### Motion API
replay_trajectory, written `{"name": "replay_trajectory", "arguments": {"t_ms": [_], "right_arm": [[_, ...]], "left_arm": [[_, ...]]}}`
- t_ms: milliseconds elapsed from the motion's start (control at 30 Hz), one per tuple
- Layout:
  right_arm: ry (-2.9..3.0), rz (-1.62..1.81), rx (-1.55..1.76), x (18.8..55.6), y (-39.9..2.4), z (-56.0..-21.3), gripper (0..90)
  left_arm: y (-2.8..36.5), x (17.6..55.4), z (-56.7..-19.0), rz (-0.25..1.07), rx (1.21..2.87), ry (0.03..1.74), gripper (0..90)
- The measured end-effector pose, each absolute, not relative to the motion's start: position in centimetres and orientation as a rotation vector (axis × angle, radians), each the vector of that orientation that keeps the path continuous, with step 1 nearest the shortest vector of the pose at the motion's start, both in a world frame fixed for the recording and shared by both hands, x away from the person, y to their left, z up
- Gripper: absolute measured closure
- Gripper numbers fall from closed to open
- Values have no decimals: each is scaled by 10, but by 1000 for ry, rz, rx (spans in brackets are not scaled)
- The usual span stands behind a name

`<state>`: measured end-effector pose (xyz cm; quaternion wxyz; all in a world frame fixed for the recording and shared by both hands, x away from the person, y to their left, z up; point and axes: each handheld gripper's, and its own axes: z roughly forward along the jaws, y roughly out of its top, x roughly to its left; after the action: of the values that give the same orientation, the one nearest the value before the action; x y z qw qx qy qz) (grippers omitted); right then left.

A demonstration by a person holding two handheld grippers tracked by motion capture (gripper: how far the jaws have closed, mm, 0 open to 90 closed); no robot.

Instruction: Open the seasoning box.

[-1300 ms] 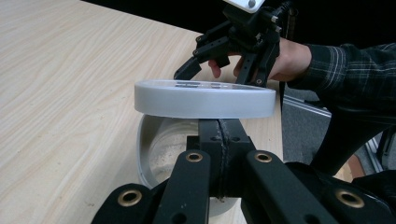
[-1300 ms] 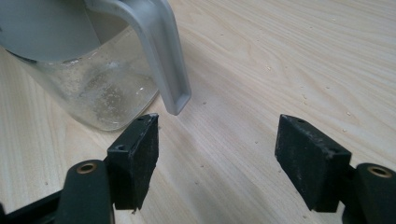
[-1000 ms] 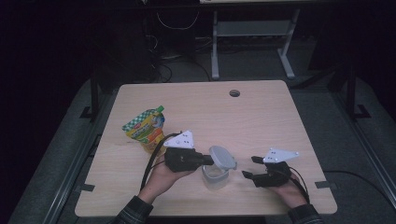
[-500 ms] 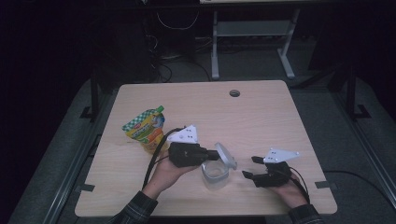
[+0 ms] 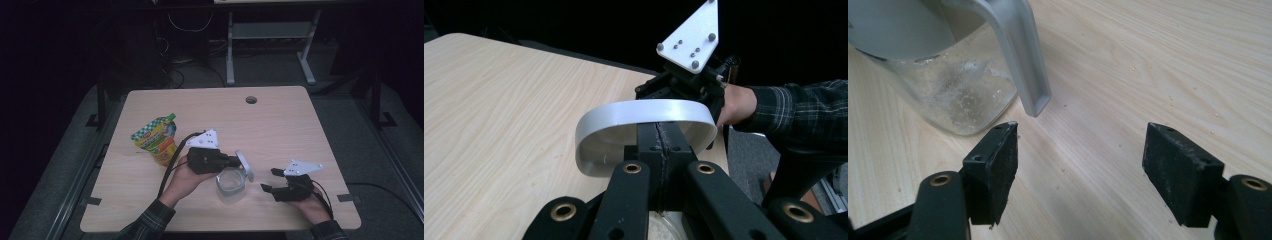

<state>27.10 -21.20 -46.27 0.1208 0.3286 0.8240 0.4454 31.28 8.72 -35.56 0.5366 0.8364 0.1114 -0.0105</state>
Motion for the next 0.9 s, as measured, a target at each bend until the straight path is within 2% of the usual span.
{"name": "replay_trajectory", "arguments": {"t_ms": [500,900], "right_arm": [[2369,1284,1010,258,-227,-464,299],[2379,1291,998,261,-224,-464,299]], "left_arm": [[78,320,-354,-45,1991,236,900],[95,317,-352,-40,1989,275,897]]}}
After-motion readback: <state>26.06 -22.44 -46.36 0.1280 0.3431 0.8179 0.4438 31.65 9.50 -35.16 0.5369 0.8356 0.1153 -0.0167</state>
